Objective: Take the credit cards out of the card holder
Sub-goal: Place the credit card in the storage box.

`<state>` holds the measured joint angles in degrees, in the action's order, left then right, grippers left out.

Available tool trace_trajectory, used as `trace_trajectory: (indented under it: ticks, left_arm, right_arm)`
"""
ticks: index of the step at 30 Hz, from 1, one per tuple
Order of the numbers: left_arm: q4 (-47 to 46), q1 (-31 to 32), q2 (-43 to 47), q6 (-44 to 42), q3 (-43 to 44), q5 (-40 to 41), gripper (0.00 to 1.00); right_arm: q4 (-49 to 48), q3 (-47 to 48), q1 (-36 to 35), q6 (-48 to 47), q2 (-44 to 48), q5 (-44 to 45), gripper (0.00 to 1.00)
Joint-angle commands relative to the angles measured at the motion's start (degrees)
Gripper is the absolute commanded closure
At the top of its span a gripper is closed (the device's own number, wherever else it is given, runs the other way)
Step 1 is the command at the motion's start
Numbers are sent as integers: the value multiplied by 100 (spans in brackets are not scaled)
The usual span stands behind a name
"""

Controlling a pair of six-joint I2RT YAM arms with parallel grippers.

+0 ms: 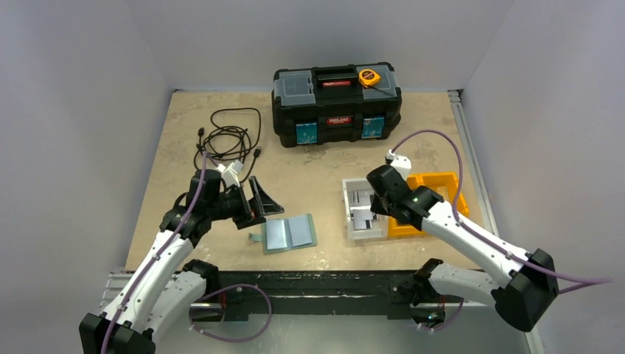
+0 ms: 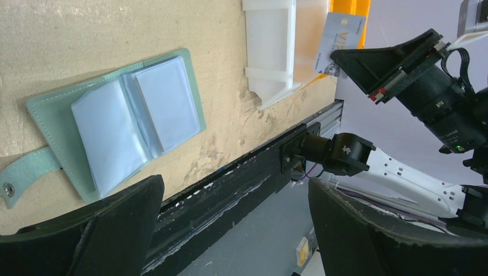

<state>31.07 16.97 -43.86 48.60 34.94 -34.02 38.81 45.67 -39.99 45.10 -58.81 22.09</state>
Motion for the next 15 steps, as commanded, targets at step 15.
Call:
trace_trajectory:
  ticks: [15]
  left_arm:
    - [195, -18, 97, -226, 268, 114, 3]
  right_arm:
    - [-406, 518, 17, -661, -1759, 1205, 100]
